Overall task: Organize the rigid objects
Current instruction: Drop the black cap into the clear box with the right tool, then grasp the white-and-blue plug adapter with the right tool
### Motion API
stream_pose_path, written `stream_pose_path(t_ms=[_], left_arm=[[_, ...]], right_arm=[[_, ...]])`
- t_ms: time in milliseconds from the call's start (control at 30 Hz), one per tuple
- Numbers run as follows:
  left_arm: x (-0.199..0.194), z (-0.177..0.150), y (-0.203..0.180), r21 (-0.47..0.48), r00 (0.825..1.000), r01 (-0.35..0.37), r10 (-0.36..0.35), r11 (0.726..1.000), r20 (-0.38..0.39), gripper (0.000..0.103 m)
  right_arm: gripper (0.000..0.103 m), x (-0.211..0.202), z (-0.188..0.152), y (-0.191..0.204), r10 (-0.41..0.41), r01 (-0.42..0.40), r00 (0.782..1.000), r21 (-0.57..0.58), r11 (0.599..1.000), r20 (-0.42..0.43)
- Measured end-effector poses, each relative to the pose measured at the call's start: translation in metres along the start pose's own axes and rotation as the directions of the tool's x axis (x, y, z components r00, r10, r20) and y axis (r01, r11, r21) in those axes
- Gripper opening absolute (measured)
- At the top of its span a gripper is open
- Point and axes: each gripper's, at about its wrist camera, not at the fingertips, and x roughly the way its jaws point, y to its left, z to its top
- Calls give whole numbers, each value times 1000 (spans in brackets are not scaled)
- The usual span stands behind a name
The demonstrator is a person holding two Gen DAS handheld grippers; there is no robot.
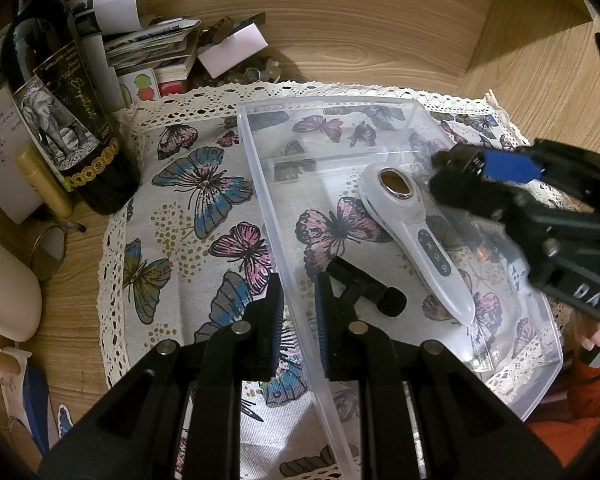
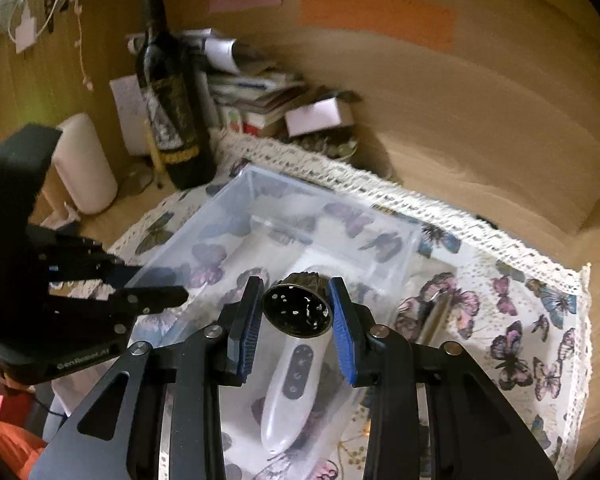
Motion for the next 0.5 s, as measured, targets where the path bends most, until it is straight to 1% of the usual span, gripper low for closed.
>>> stream_pose_path(t_ms=[133, 233, 267, 333, 367, 500], left_arm=[[0, 0, 0, 0, 1000, 0, 0, 1000, 0, 15], [0, 0, 0, 1, 1000, -1, 1, 1000, 0, 15], [0, 0, 0, 1, 1000, -1, 1, 1000, -1, 15], [0, 0, 0, 0, 1000, -1, 1, 1000, 0, 15], [0, 0, 0, 0, 1000, -1, 1, 1000, 0, 15], [0, 0, 0, 0, 1000, -1, 1, 1000, 0, 15]], right_arm=[[30, 9, -2, 1, 12, -12, 999, -1, 1000, -35], [31, 11, -2, 0, 18, -17, 999, 15, 1000, -44], [31, 11, -2, -1, 19, -18, 999, 20, 1000, -44], [37, 9, -1, -3, 18, -17, 999, 24, 1000, -36], [38, 8, -1, -3, 15, -14, 999, 25, 1000, -30], [38, 0, 1, -4, 7, -7, 1000, 24, 1000, -8]])
